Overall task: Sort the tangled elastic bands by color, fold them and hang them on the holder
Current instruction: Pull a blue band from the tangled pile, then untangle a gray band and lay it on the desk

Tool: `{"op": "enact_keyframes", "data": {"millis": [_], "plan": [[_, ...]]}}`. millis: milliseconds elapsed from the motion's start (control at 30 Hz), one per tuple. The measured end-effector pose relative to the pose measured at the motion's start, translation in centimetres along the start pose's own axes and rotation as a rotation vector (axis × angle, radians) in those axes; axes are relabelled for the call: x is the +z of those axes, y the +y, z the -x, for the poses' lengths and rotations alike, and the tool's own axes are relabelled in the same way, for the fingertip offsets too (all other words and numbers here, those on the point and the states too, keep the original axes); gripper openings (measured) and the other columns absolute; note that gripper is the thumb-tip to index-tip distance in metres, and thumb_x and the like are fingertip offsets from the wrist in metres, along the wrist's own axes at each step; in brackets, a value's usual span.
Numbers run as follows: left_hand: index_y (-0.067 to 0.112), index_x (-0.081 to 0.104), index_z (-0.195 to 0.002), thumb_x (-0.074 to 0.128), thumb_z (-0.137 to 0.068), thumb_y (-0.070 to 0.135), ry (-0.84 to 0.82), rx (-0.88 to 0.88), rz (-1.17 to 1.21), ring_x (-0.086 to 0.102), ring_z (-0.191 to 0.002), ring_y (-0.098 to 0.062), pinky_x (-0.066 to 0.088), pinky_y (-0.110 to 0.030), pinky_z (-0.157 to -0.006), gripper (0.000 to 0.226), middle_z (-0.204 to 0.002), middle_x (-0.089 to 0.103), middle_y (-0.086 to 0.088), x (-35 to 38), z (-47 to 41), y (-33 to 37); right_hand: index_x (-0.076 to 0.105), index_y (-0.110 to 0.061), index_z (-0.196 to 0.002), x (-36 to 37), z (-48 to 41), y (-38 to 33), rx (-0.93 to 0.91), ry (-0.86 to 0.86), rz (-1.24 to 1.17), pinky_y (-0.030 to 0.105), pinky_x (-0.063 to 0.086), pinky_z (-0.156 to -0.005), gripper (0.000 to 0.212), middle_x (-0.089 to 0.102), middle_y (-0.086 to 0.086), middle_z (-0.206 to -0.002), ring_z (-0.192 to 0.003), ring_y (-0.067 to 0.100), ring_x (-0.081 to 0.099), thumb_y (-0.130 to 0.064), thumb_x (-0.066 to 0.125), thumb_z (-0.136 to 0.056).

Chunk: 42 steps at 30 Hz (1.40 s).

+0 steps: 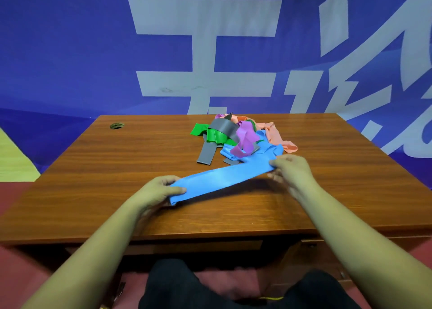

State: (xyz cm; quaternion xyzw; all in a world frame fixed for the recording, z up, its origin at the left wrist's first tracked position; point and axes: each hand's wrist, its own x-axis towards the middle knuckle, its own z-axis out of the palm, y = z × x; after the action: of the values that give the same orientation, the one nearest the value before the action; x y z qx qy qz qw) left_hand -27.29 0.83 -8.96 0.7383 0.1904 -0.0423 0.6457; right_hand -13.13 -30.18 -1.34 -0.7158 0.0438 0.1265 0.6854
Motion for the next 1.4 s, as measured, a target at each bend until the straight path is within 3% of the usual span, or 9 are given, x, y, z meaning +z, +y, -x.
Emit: {"op": "enact_keyframes", "data": {"millis": [100,200,300,400,567,733,833,1167,1400], "plan": [[0.013,0.074,-0.099,0.078,-0.078,0.012,0.089,-0.033,0.021,0.068,-0.086,-0.024,0.053,-0.038,-0.079,0.021,-0.096,0.075,-0.014,-0.5,1.2,-0.1,0.06,-0.004,-0.084,-0.1,0.7,2.8,0.086,0.001,0.067,0.024,0.055,-0.05,0.007,0.065,0.015,-0.069,-0.052,0.017,0.064,0.001,0.059,-0.089],[0.01,0.069,-0.1,0.079,-0.077,0.012,0.176,-0.046,0.049,0.062,-0.074,-0.02,0.048,-0.032,-0.072,0.025,-0.079,0.072,-0.009,-0.5,1.9,-0.5,0.061,-0.006,-0.078,0.0,1.7,5.0,0.087,0.028,0.202,0.027,0.052,-0.055,0.01,0.065,0.01,-0.07,-0.06,0.018,0.063,-0.002,0.059,-0.087],[0.013,0.065,-0.095,0.077,-0.08,0.015,0.325,-0.017,-0.12,0.055,-0.068,-0.017,0.04,-0.028,-0.067,0.019,-0.074,0.068,-0.005,-0.1,2.8,-0.8,0.065,-0.008,-0.074,0.2,2.3,6.3,-0.023,0.077,0.424,0.032,0.049,-0.063,0.006,0.066,0.006,-0.073,-0.067,0.02,0.06,-0.008,0.063,-0.079],[0.018,0.063,-0.091,0.073,-0.082,0.015,0.432,0.054,-0.335,0.058,-0.067,-0.016,0.04,-0.027,-0.061,0.013,-0.077,0.071,-0.003,0.3,3.4,-1.3,0.067,-0.012,-0.082,0.3,3.0,6.8,-0.098,0.092,0.553,0.027,0.045,-0.064,0.005,0.068,0.0,-0.079,-0.076,0.018,0.063,-0.011,0.066,-0.077],[0.019,0.064,-0.086,0.072,-0.082,0.018,0.465,0.117,-0.492,0.052,-0.063,-0.016,0.036,-0.026,-0.056,0.009,-0.068,0.058,0.001,-0.1,4.6,-2.3,0.065,-0.014,-0.089,-0.2,4.0,7.8,-0.135,0.13,0.592,0.028,0.045,-0.065,0.008,0.067,-0.001,-0.08,-0.082,0.019,0.063,-0.013,0.066,-0.081],[0.018,0.06,-0.096,0.066,-0.084,0.022,0.536,0.235,-0.877,0.048,-0.099,-0.022,0.041,-0.03,-0.082,0.014,-0.095,0.052,0.0,0.9,5.2,-4.0,0.064,-0.01,-0.105,-0.9,4.5,10.0,-0.362,0.154,1.032,0.039,0.051,-0.083,0.023,0.064,0.008,-0.099,-0.097,0.028,0.059,-0.018,0.058,-0.084],[0.018,0.058,-0.103,0.064,-0.084,0.03,0.666,0.284,-0.937,0.04,-0.1,-0.021,0.041,-0.034,-0.09,0.022,-0.104,0.049,-0.002,1.5,4.6,-3.4,0.063,-0.007,-0.113,-0.9,3.5,9.5,-0.435,0.167,1.086,0.04,0.047,-0.093,0.032,0.057,0.014,-0.11,-0.107,0.033,0.053,-0.02,0.059,-0.085],[0.023,0.062,-0.105,0.062,-0.088,0.026,0.431,0.285,-0.792,0.049,-0.109,-0.019,0.045,-0.034,-0.095,0.018,-0.108,0.05,-0.001,3.3,-5.3,3.0,0.064,-0.006,-0.109,6.3,-3.6,3.3,-0.614,-0.187,1.095,0.039,0.049,-0.089,0.028,0.056,0.011,-0.112,-0.102,0.027,0.058,-0.02,0.055,-0.087],[0.024,0.066,-0.119,0.063,-0.087,0.018,0.349,0.359,-0.883,0.053,-0.11,-0.022,0.045,-0.041,-0.099,0.033,-0.113,0.057,-0.002,2.8,-11.8,3.3,0.056,-0.01,-0.122,11.8,-6.8,3.8,-0.676,-0.315,1.213,0.041,0.05,-0.091,0.036,0.054,0.009,-0.119,-0.108,0.025,0.056,-0.029,0.055,-0.091]]}}
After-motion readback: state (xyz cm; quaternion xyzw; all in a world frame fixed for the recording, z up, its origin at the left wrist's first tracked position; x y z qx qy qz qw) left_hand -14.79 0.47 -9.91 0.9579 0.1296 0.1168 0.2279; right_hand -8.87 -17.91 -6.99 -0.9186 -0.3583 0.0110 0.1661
